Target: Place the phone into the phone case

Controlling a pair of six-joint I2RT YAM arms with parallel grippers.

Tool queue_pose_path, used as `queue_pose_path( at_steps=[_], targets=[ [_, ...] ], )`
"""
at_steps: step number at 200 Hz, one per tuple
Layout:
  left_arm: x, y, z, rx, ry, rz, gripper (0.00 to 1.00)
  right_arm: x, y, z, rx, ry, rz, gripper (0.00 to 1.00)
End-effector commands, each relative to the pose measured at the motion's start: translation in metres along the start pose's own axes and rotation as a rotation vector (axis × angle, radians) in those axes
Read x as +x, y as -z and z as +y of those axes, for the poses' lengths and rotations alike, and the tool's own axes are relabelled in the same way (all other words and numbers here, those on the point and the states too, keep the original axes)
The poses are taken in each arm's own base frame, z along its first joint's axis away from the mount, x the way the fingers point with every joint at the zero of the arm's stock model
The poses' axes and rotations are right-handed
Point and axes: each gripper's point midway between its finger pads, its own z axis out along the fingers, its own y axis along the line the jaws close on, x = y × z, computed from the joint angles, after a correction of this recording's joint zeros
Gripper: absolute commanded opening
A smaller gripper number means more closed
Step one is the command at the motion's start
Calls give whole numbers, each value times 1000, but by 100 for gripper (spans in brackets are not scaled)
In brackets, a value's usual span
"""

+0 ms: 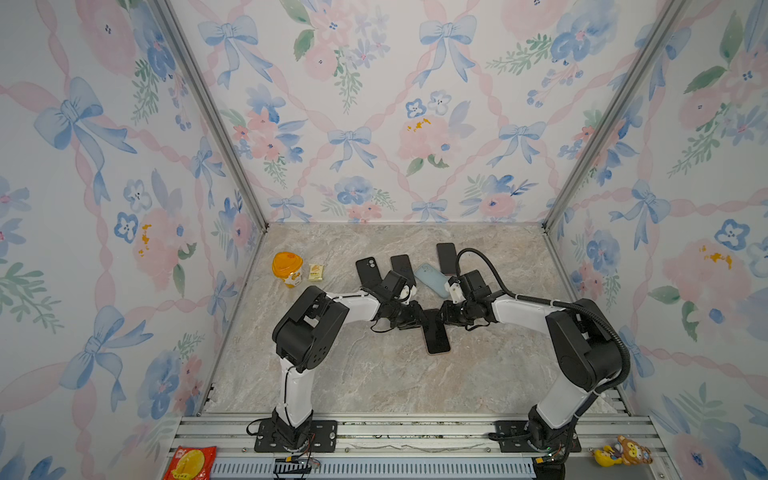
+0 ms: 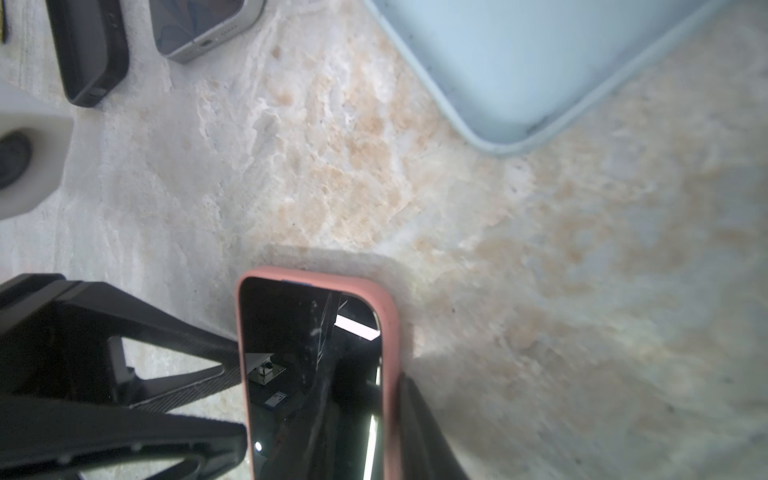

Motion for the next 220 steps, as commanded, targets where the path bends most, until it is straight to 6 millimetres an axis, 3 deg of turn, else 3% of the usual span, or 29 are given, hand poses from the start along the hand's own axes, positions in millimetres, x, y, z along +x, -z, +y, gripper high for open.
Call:
queue_pose_path(
  at_steps=[1,60,121,161,203,220],
  targets=[
    [16,-17,16,-40,10,65,39,12,-12,-1,21,8,49,28],
    [15,-21,17,-42,9,69,37,23,-22,-9,59,-15,83,20],
    [11,-25,15,-42,11,67,21,32,-27,-9,78,-20,100,16],
    [12,-25,16,-42,16,70,13,34,-25,-7,81,-16,94,15],
    [14,-22,15,-48,12,63,13,34,-21,-7,88,-15,82,15],
    [14,-20,16,-55,9,55,13,29,-11,-5,108,0,71,16]
  ],
)
